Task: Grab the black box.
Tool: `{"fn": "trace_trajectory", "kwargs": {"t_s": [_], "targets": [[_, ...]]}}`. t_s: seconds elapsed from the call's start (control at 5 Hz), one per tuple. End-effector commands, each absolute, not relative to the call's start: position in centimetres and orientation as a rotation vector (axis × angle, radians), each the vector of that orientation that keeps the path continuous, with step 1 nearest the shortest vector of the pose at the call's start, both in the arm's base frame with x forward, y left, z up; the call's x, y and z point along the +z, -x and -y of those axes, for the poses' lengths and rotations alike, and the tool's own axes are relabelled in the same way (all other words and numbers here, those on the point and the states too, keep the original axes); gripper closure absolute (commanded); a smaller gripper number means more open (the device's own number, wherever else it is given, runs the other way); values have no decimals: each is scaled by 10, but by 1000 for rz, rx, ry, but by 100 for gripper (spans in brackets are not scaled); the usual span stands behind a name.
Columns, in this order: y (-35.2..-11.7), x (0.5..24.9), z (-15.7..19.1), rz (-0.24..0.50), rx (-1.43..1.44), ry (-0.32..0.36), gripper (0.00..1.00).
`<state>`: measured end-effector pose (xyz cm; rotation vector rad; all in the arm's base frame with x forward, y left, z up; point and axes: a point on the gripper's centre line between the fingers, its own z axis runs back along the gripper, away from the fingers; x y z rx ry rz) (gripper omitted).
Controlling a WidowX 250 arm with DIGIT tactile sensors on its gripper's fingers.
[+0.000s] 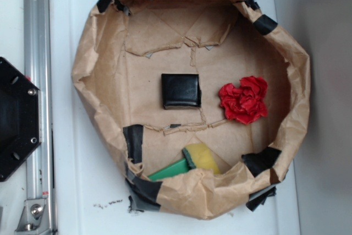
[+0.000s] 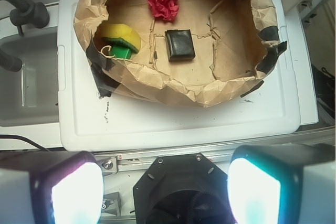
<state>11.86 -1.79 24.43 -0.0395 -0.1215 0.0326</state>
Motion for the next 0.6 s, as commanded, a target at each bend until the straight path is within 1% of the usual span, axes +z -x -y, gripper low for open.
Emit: {"fn": "trace_trajectory", "kwargs": {"t_s": [0.0,0.2,0.4], "targets": [[-119,244,18,121,33,40,0],[-163,223,5,136,41,45,0],[-199,205,-2,184,119,40,0]]}}
